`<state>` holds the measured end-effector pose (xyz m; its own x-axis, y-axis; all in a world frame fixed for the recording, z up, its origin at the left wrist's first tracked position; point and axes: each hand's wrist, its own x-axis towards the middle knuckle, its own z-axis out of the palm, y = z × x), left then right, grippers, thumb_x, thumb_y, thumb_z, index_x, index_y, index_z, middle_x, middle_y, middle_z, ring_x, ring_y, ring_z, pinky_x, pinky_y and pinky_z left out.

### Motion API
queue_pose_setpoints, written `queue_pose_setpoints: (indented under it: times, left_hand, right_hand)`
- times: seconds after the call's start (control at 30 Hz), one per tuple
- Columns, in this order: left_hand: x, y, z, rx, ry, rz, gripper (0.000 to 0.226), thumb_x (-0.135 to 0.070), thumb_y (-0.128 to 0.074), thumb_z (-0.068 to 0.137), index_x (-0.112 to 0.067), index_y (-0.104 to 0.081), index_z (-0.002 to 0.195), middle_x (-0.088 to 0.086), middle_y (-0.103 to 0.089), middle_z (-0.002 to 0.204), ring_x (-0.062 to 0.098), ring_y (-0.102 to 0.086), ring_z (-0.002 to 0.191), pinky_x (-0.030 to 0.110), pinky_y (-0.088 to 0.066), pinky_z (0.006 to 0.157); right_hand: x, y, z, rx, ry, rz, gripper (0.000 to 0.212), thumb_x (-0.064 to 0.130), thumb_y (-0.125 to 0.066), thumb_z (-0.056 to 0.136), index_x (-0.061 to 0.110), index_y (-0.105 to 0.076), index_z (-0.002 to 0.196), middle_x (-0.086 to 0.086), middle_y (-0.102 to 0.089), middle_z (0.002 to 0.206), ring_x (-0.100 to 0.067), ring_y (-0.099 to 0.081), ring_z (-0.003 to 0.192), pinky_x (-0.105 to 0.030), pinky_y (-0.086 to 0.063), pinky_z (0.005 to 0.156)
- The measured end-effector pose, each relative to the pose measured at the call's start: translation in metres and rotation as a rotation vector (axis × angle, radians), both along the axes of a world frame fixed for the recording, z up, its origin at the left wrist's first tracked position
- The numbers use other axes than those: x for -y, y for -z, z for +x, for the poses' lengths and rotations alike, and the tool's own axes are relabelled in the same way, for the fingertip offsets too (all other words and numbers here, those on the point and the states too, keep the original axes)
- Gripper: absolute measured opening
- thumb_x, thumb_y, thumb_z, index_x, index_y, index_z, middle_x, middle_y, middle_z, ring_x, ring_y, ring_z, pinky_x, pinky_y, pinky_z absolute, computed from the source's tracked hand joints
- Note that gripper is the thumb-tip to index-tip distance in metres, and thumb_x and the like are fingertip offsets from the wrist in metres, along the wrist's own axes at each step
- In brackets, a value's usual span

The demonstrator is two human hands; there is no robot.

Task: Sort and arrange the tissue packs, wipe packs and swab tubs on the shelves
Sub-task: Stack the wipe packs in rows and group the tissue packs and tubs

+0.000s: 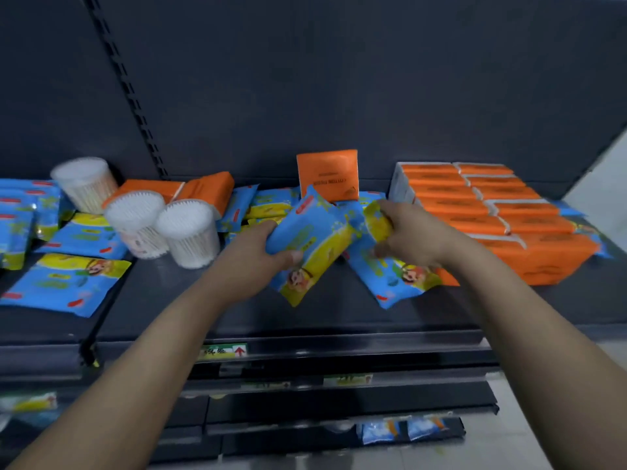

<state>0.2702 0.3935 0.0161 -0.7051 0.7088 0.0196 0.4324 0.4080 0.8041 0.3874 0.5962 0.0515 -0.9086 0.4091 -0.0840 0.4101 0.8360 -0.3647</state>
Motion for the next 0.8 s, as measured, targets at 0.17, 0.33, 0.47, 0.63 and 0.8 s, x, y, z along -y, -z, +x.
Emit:
queue_pose_setpoints:
  times: [0.17, 0.33, 0.47, 0.63, 0.8]
  left_hand:
    - [0.031, -0.016, 0.009, 0.003, -0.249, 0.151, 0.011, -0.026, -0.062, 0.088, -0.02, -0.057, 0.095, -0.013, -0.063, 0.084, -0.007, -0.058, 0.067, 0.008, -0.042, 0.054]
    - [0.081, -0.02, 0.017, -0.09, -0.449, 0.095, 0.014, -0.03, -0.062, 0.087, -0.018, -0.056, 0.091, -0.009, -0.063, 0.081, 0.008, -0.058, 0.071, 0.022, -0.041, 0.058]
    - [0.13, -0.024, 0.02, -0.058, -0.514, 0.148, 0.009, -0.026, -0.064, 0.087, -0.024, -0.055, 0.088, -0.009, -0.064, 0.081, 0.001, -0.059, 0.067, 0.019, -0.042, 0.058]
    - [0.2, -0.028, 0.011, -0.119, -0.59, 0.178, 0.012, -0.019, -0.064, 0.087, -0.016, -0.055, 0.093, -0.006, -0.06, 0.078, -0.005, -0.055, 0.06, 0.009, -0.04, 0.052]
    - [0.284, -0.024, -0.019, -0.197, -0.636, 0.08, 0.023, -0.017, -0.068, 0.083, -0.019, -0.047, 0.075, -0.001, -0.049, 0.068, 0.012, -0.043, 0.058, 0.017, -0.034, 0.05]
  right_hand:
    - [0.014, -0.008, -0.024, -0.388, 0.01, -0.513, 0.046, 0.009, -0.077, 0.067, 0.031, -0.053, 0.099, -0.015, -0.066, 0.087, -0.024, -0.063, 0.075, -0.043, -0.056, 0.072]
    - [0.056, -0.015, -0.054, -0.539, -0.065, -0.713, 0.027, 0.006, -0.073, 0.074, 0.015, -0.049, 0.079, -0.011, -0.056, 0.071, -0.025, -0.059, 0.065, -0.041, -0.054, 0.058]
    - [0.102, -0.028, -0.076, -0.596, -0.19, -0.857, 0.038, -0.007, -0.067, 0.076, 0.025, -0.051, 0.088, 0.0, -0.059, 0.081, -0.012, -0.059, 0.06, -0.032, -0.055, 0.054]
    - [0.168, -0.038, -0.107, -0.539, -0.314, -0.872, 0.032, -0.009, -0.064, 0.078, 0.02, -0.064, 0.093, -0.001, -0.07, 0.077, -0.013, -0.068, 0.065, -0.032, -0.058, 0.057]
    - [0.247, -0.03, -0.141, -0.549, -0.279, -0.831, 0.011, 0.005, -0.068, 0.079, 0.011, -0.066, 0.088, -0.007, -0.071, 0.083, -0.019, -0.067, 0.074, -0.037, -0.056, 0.072]
